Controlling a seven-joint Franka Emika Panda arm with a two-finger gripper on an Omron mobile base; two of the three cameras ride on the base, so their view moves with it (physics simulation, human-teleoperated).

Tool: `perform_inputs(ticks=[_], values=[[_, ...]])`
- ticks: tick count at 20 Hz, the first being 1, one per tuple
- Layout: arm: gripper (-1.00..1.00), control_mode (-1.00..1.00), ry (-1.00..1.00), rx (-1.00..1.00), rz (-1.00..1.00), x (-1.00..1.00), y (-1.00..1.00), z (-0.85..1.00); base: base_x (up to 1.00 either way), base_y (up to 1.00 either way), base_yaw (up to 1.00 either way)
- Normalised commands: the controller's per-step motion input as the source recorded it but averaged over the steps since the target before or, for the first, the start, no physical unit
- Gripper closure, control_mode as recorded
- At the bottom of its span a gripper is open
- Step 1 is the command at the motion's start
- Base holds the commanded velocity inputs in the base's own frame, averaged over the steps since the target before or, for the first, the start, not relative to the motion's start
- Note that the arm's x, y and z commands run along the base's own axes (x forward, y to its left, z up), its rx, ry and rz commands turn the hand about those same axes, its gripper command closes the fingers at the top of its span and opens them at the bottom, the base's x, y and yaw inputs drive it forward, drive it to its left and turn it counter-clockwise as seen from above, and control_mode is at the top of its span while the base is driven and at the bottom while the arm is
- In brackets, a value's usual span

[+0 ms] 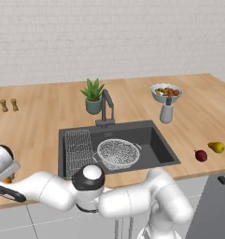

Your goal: Put the colander in the sink, put the pear, pear, orange in the colander, and turn on the sink faucet and pour water over the colander.

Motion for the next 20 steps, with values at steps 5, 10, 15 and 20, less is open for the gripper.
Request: perform_inputs(ticks=[5,10,15,20], values=[[1.00,-1.00,-0.35,0.04,-0.18,-0.72,-0.54,-0.40,0.00,0.00,0.00],[1.00,-1.00,-0.49,0.17,-0.32,-0.28,-0.87,-0.13,0.00,0.00,0.00],[1.00,-1.00,-0.47,0.20,-0.35,0.01,-0.96,0.00,0.00,0.00,0.00],[1.00,-1.00,-0.46,0.24,-0.31,0.00,-1.00,0.04,0.00,0.00,0.00]])
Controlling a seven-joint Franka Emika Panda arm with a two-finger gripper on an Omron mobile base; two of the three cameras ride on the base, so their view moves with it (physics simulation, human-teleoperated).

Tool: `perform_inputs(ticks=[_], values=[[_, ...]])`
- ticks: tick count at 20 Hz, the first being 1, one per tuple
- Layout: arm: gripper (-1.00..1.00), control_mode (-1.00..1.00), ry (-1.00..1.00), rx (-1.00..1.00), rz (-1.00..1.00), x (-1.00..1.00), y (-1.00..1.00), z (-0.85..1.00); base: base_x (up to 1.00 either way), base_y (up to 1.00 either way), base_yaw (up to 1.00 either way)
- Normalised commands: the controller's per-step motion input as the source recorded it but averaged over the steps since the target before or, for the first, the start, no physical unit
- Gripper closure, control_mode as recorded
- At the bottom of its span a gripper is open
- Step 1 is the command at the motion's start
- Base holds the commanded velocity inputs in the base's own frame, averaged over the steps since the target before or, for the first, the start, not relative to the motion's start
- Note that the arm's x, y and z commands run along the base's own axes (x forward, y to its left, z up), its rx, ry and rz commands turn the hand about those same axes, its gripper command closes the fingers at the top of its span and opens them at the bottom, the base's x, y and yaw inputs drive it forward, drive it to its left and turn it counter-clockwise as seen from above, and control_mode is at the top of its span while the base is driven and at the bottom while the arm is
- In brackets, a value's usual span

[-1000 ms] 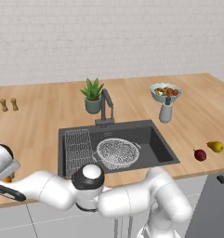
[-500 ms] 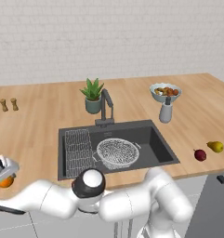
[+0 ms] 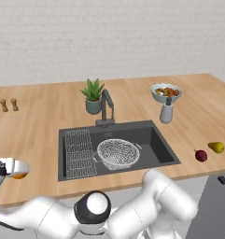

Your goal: Put the colander in the sink, put the pear, pear, orange in the colander, and turn on the sink faucet and pour water over the colander.

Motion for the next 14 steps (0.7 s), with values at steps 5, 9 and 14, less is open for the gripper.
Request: perform_inputs(ticks=[5,9,14], values=[[1.00,-1.00,-0.34,0.47,-0.22,-0.14,-1.00,0.76,0.00,0.00,0.00],[1.00,-1.00,-0.16,0.64,-0.14,-0.35,-1.00,0.99,0.00,0.00,0.00],[1.00,-1.00,-0.11,0.60,-0.12,-0.36,-1.00,0.74,0.00,0.00,0.00]])
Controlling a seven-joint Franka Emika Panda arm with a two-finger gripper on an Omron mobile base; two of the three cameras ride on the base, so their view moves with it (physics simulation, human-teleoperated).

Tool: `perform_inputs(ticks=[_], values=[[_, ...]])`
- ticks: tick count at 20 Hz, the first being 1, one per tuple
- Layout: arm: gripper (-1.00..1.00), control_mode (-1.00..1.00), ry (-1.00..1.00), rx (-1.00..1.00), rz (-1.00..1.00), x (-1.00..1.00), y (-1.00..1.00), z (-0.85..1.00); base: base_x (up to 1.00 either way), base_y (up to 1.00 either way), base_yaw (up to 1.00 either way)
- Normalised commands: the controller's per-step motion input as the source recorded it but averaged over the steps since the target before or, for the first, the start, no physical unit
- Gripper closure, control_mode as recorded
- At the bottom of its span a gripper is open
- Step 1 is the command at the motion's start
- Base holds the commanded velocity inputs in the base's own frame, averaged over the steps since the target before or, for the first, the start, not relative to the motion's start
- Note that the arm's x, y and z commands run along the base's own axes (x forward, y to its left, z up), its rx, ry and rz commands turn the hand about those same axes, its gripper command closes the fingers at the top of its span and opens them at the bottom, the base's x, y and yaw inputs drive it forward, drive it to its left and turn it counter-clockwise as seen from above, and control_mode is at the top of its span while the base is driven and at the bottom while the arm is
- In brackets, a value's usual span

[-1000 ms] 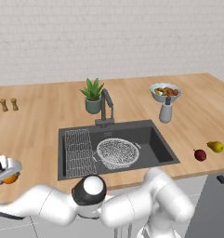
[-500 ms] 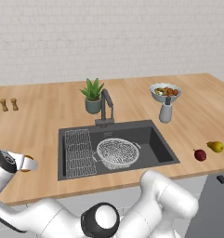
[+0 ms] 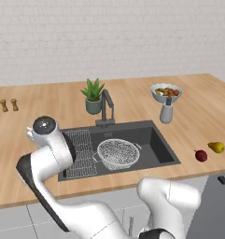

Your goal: Put the colander in the sink, put the pear, pear, orange in the colander, and turn on the sink faucet and pour water over the colander.

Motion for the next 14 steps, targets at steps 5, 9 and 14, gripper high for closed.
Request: perform_inputs(ticks=[5,9,14], values=[[1.00,-1.00,0.06,0.58,-0.25,-0.22,-1.00,0.69,0.00,0.00,0.00],[1.00,-1.00,0.17,0.56,-0.29,-0.27,-1.00,0.56,0.00,0.00,0.00],[1.00,-1.00,0.21,0.56,-0.27,-0.08,-1.00,0.24,0.00,0.00,0.00]])
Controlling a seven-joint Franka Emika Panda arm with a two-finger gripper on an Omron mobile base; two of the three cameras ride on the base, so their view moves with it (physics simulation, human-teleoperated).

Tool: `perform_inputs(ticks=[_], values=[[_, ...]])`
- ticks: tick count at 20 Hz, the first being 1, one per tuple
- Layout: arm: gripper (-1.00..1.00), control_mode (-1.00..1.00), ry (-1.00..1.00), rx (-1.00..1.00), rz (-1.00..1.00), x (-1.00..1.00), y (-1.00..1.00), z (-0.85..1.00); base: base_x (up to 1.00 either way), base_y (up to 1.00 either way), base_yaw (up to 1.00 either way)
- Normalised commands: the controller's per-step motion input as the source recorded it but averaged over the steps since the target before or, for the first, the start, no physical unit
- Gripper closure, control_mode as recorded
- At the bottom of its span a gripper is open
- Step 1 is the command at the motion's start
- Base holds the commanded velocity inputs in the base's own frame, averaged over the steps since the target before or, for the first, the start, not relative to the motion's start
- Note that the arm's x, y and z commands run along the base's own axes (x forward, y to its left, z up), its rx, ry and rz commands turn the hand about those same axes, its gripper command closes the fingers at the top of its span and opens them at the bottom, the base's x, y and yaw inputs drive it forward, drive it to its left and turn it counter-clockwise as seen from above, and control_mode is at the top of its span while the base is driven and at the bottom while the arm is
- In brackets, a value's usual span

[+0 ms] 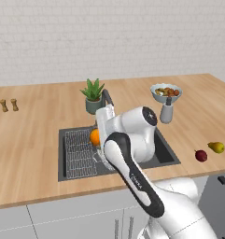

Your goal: Put the colander in the sink, put the pear, pear, orange in the colander, and turn on the sink faucet and pour water over the colander.

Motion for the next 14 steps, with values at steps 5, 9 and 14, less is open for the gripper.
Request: perform_inputs(ticks=[5,9,14], values=[[1.00,-1.00,0.29,0.51,-0.27,0.00,-1.00,0.14,0.00,0.00,0.00],[1.00,-1.00,0.19,0.40,-0.21,-0.03,-1.00,0.12,0.00,0.00,0.00],[1.00,-1.00,0.09,0.34,-0.11,-0.17,-1.00,0.22,0.00,0.00,0.00]])
